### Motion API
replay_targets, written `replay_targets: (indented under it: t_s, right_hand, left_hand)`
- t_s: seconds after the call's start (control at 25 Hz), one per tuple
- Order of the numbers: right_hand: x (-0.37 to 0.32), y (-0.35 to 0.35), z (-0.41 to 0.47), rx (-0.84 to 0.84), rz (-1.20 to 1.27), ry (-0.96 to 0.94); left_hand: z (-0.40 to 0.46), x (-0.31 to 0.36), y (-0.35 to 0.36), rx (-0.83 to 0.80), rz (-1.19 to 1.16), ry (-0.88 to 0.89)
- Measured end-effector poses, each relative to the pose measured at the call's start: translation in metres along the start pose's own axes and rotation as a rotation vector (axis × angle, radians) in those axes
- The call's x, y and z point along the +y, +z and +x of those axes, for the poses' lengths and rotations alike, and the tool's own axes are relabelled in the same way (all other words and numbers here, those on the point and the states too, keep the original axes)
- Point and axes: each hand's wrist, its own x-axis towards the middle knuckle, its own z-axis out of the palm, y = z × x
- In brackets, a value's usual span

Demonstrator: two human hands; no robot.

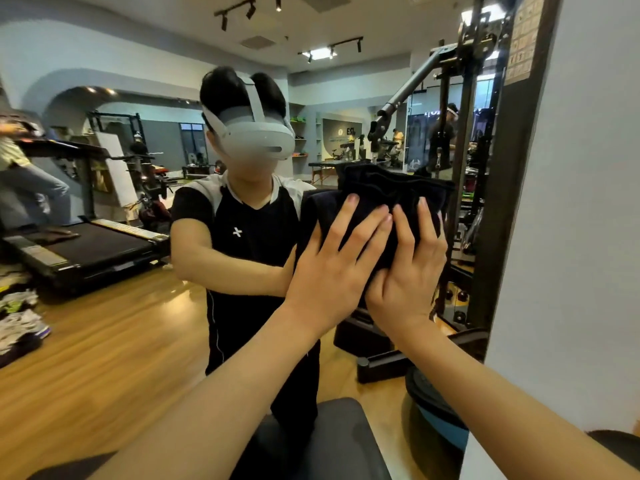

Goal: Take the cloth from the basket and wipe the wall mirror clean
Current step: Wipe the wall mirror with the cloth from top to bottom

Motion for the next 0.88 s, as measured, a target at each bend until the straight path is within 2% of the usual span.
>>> replay_targets:
  t_s: [0.32,0.52,0.64,0.76,0.88]
  right_hand:
    - [-0.146,0.041,-0.033,-0.185,0.101,-0.112]
    - [-0.260,0.083,-0.057,-0.288,0.064,-0.234]
    - [-0.322,0.106,-0.070,-0.331,0.061,-0.286]
    - [-0.358,0.120,-0.084,-0.369,0.049,-0.364]
    - [-0.357,0.122,-0.104,-0.403,0.059,-0.453]
  left_hand:
    - [-0.104,-0.115,-0.063,0.045,0.020,-0.106]
    - [-0.184,-0.206,-0.124,0.013,0.113,-0.142]
    - [-0.221,-0.250,-0.158,-0.018,0.170,-0.223]
    - [-0.255,-0.269,-0.173,-0.011,0.180,-0.342]
    - [-0.279,-0.253,-0.166,0.024,0.177,-0.436]
